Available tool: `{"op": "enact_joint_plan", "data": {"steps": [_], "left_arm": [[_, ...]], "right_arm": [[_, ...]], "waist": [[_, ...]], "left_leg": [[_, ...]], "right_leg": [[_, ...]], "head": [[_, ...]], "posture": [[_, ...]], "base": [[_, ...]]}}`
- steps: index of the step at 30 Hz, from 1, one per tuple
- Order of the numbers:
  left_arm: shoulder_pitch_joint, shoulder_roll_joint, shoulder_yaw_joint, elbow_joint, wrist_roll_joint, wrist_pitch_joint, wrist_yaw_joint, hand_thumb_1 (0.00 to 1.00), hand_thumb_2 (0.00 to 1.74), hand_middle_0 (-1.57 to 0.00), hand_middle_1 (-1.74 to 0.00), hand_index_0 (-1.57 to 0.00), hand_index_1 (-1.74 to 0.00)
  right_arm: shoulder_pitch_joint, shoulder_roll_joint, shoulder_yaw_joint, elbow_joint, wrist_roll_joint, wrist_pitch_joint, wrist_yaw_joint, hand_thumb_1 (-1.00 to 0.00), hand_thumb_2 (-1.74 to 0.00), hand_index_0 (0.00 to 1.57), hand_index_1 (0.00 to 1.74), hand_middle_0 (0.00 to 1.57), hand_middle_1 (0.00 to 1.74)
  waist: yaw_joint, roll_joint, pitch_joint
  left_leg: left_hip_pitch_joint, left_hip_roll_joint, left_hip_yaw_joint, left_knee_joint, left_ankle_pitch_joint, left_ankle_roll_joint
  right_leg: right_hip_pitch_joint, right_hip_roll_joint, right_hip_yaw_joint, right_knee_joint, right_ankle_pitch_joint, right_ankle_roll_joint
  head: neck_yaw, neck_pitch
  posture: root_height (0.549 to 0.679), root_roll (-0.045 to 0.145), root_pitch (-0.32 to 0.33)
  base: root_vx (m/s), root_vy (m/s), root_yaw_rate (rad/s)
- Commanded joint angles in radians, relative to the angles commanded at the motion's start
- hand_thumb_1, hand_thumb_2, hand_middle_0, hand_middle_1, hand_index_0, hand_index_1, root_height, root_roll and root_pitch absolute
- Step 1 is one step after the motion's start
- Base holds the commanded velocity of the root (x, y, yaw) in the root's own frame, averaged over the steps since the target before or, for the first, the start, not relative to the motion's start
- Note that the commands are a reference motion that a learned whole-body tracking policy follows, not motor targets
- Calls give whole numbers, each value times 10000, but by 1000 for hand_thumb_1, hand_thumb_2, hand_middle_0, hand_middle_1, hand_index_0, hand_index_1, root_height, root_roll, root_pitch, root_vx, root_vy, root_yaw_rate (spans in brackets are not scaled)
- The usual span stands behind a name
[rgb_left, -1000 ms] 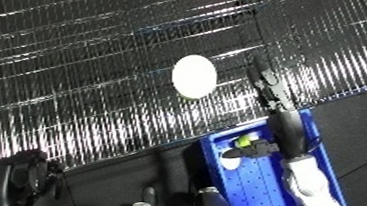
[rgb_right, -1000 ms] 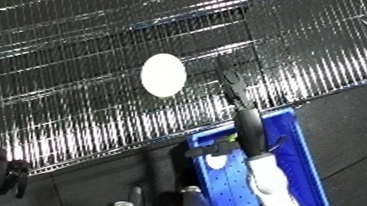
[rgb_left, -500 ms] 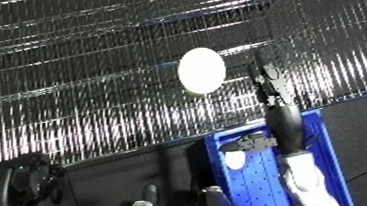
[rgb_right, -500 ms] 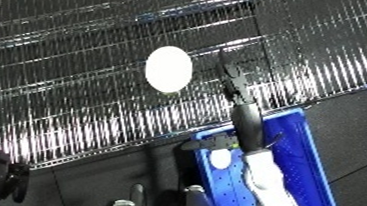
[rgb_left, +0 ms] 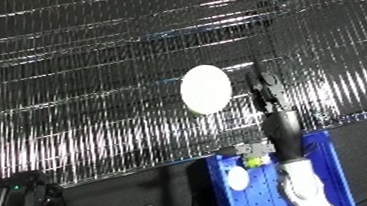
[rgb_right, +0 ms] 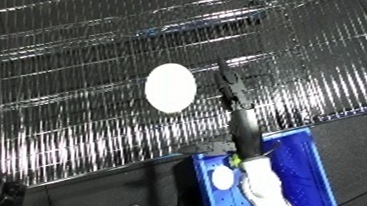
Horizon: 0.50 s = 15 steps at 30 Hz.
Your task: Pick up the object and place it into the box
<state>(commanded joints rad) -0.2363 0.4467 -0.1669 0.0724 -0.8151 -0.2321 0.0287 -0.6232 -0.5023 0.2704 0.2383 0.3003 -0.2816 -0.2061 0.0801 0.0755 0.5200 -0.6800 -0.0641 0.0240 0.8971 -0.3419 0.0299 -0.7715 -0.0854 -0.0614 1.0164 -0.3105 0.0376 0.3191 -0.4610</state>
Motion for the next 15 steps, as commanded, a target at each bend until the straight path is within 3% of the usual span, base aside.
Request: {"op": "enact_joint_plan", "data": {"steps": [15], "left_arm": [[-290, -21, -233, -239, -70, 89, 256, 1000, 1740, -1570, -1740, -1570, -1740]], "right_arm": [[-1410, -37, 552, 569, 156, 112, 417, 0, 0, 0, 0, 0, 0]], "waist": [[240, 172, 0]], "left_leg": [[-716, -19, -26, 509, -100, 40]], "right_leg": [[-659, 29, -131, 464, -201, -137]], "head": [[210, 340]], "posture": [[590, 56, 143]], "base": [[1, -10, 20]]}}
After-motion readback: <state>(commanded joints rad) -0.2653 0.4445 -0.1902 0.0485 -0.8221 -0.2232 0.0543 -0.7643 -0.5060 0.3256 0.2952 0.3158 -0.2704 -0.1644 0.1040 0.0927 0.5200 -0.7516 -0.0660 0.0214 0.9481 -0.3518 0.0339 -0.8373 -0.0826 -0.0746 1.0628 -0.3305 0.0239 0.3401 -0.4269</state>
